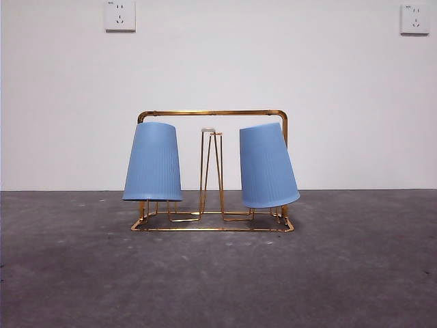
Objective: Pick up cup 1,put cup 1 in the cup rack,pick up cup 2,put cup 2 in the cup rack
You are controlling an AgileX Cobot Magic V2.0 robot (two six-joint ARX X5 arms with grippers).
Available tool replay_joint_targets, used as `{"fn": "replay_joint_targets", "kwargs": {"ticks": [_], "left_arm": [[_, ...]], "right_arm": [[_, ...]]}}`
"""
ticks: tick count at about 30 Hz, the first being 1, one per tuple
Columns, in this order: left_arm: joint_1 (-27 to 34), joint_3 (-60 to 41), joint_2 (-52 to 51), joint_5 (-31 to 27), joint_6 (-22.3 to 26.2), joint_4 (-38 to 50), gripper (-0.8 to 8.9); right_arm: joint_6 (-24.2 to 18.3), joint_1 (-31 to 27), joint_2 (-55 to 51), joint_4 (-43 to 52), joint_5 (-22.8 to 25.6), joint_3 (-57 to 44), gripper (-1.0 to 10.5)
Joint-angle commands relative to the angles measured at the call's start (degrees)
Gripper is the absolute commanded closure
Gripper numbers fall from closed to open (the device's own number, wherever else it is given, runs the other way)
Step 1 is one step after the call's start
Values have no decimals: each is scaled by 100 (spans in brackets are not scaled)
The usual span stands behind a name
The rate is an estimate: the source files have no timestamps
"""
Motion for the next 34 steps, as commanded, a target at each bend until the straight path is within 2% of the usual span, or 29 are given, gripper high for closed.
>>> {"fn": "replay_joint_targets", "kwargs": {"ticks": [1,2,5,7,10,16,20,27,34], "left_arm": [[24,-57,-9,4,-57,39,817],[24,-57,-9,4,-57,39,817],[24,-57,-11,4,-57,39,817],[24,-57,-9,4,-57,39,817],[24,-57,-9,4,-57,39,817],[24,-57,-2,4,-57,39,817],[24,-57,7,4,-57,39,817],[24,-57,52,4,-57,39,817],[24,-57,68,4,-57,39,817]], "right_arm": [[-472,-507,-214,640,120,-55,945],[-588,-909,-367,1121,-98,-149,945],[-557,-2503,-1023,2404,-1244,-850,945],[-627,-3403,-1537,3154,-1366,-1668,945],[-927,-4107,-2404,4594,-1368,-3355,945],[-922,-4251,-3427,6140,-1285,-5541,945],[-852,-4251,-3895,6791,-1099,-6671,945],[-798,-4251,-4601,6846,-1062,-7901,945],[-437,-4251,-4846,6736,-1036,-8349,945]]}}
